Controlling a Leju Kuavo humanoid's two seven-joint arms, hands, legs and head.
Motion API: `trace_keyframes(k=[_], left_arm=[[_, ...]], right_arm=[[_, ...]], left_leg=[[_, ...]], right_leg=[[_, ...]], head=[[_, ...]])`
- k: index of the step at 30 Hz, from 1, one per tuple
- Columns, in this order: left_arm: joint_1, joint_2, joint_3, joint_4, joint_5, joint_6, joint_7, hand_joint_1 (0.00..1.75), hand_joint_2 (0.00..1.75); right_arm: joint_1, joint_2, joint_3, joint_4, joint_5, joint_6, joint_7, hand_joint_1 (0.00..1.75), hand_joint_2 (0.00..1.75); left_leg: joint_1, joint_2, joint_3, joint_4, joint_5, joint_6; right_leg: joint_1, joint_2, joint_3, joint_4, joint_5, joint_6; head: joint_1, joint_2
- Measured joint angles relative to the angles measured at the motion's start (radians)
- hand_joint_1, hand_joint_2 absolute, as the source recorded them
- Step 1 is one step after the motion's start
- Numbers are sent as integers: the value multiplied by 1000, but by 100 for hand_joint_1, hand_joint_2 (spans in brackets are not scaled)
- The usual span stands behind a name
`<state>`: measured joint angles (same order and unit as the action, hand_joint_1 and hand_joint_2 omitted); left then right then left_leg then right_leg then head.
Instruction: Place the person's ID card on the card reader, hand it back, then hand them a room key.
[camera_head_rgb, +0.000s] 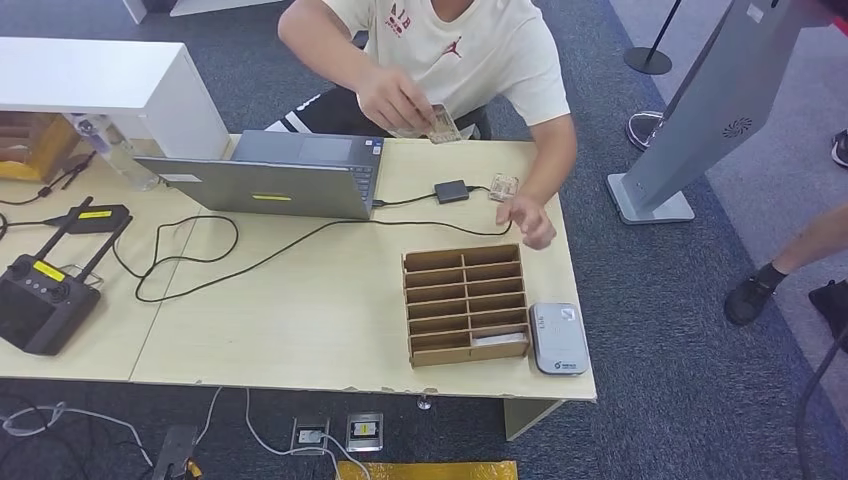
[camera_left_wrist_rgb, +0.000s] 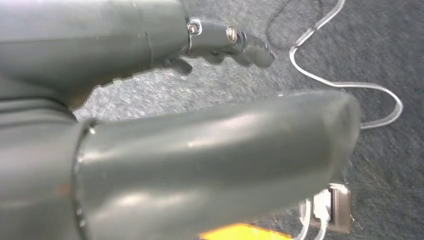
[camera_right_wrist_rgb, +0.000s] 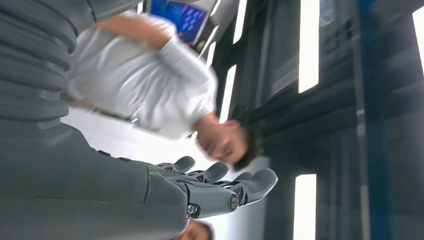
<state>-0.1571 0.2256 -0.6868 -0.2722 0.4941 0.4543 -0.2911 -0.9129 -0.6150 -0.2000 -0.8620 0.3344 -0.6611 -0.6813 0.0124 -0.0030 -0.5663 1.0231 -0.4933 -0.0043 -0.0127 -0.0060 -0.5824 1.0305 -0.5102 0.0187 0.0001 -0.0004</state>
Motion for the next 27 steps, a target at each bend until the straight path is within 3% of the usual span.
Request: trace_keyframes(k=[7, 16, 22, 27], left_arm=[[12, -17, 33, 11, 37, 28, 11, 0, 0], [13, -44, 62, 21, 66, 62, 20, 0, 0], [13, -60, 87, 28, 99, 88, 22, 0, 0], [13, -70, 100, 32, 112, 95, 34, 0, 0]], right_arm=[[225, -23, -340, 146, 74, 0, -7, 0, 175], [484, 28, -714, 322, 277, 0, 0, 0, 175], [609, 92, -895, 437, 409, 1, 99, 0, 175], [669, 148, -965, 515, 492, 27, 270, 0, 175]], left_leg=[[0, 1, 0, 0, -1, 0], [2, 1, 0, -1, -2, -1], [2, 1, 0, -1, -3, -1], [3, 1, 0, -1, -3, -2]], right_leg=[[0, 1, 0, 0, -1, 0], [2, 1, 0, 0, -2, -1], [3, 1, 0, 0, -3, -1], [3, 1, 1, 0, -3, -1]], head=[[0, 0], [0, 0], [0, 0], [0, 0]])
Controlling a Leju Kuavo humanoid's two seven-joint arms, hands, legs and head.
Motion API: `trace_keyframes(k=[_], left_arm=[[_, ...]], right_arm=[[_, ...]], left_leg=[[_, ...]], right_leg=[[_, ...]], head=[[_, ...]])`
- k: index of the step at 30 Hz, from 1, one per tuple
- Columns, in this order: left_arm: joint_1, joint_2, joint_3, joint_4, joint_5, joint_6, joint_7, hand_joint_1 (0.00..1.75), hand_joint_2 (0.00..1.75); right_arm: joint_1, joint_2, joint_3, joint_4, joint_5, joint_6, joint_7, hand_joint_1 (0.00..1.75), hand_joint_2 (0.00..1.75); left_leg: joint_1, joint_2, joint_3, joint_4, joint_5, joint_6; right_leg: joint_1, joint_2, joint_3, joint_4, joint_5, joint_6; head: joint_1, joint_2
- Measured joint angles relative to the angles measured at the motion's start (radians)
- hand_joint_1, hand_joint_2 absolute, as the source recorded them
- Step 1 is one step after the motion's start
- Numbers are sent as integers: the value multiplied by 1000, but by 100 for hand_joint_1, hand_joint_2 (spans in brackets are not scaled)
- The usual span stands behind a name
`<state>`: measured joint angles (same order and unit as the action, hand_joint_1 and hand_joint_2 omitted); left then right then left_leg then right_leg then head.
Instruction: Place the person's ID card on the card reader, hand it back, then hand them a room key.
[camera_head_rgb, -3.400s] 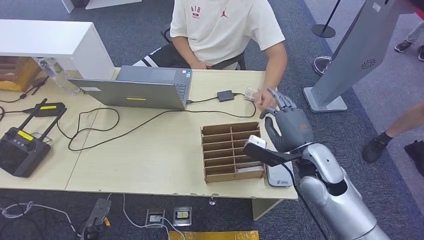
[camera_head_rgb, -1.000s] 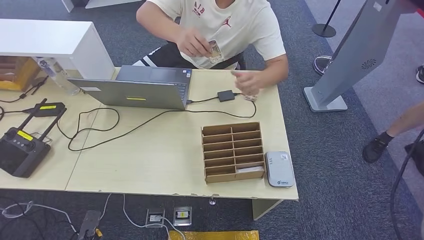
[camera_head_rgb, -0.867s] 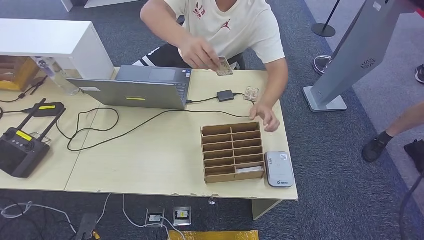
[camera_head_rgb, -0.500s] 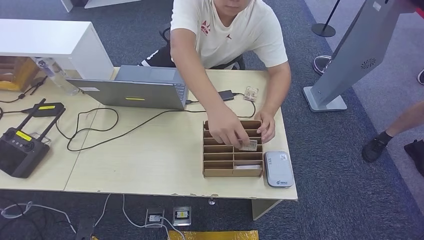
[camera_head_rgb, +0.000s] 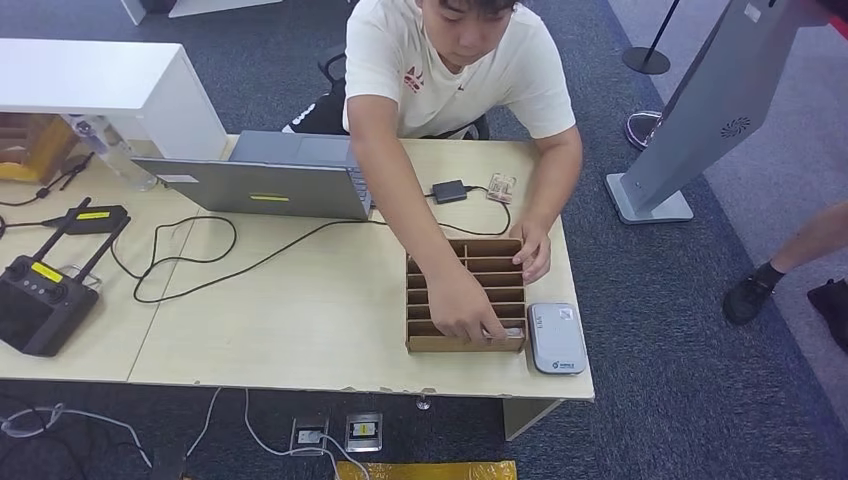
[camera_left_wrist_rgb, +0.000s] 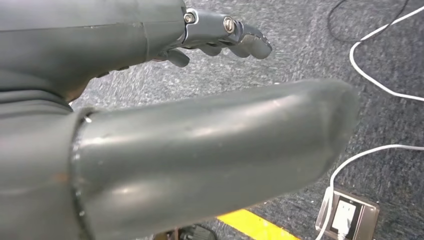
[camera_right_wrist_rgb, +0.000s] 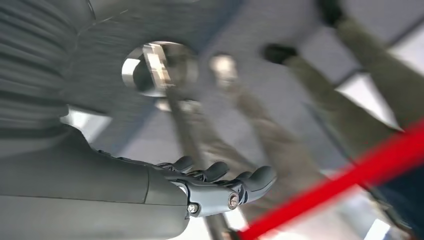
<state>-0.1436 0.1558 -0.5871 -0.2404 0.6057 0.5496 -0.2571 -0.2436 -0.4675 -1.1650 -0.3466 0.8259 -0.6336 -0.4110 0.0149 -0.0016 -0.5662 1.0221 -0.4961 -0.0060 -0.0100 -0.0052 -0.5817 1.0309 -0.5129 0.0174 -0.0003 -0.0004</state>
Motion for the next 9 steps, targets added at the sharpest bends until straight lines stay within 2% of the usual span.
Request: trace_keyframes(k=[4, 8, 9], left_arm=[[0, -6, 13, 4, 7, -2, 11, 0, 0], [0, -8, 16, 6, 7, -23, 20, 0, 0], [0, -8, 16, 7, 6, -27, 21, 0, 0]], right_arm=[[26, 55, -20, 48, 77, 87, 191, 0, 175], [41, 104, -24, 88, 151, 241, 363, 0, 175], [42, 110, -24, 92, 159, 263, 382, 0, 175]], left_leg=[[0, 1, 1, 0, 0, 0], [0, 0, 1, 0, 0, 0], [0, 0, 1, 0, 0, 0]], right_leg=[[0, 0, 1, 0, 0, 0], [0, 0, 1, 0, 0, 0], [0, 0, 1, 0, 0, 0]], head=[[0, 0], [0, 0], [0, 0]])
